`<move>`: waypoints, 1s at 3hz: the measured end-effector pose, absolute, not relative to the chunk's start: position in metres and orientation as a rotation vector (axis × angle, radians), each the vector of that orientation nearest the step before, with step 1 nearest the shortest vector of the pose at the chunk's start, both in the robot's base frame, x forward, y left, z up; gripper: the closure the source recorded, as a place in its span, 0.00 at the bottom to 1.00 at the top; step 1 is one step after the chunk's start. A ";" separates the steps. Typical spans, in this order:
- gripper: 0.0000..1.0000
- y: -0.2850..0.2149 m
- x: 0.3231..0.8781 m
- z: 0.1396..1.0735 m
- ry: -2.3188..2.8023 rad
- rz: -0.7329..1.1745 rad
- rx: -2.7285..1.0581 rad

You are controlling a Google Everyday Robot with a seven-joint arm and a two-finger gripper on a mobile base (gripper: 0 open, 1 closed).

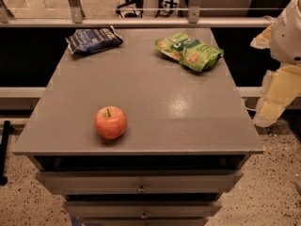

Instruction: Move green rice chip bag near apple

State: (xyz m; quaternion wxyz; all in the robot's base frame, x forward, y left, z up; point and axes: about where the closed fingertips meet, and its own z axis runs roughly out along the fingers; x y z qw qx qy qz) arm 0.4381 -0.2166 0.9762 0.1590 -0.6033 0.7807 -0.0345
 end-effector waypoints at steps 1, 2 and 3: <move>0.00 -0.217 0.438 0.976 2.232 -0.099 -1.724; 0.00 -0.218 0.462 0.962 2.211 -0.084 -1.691; 0.00 -0.217 0.520 0.931 2.157 -0.045 -1.624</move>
Offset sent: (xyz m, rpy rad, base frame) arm 0.0834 -0.0052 -0.0550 0.1108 -0.0639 -0.0258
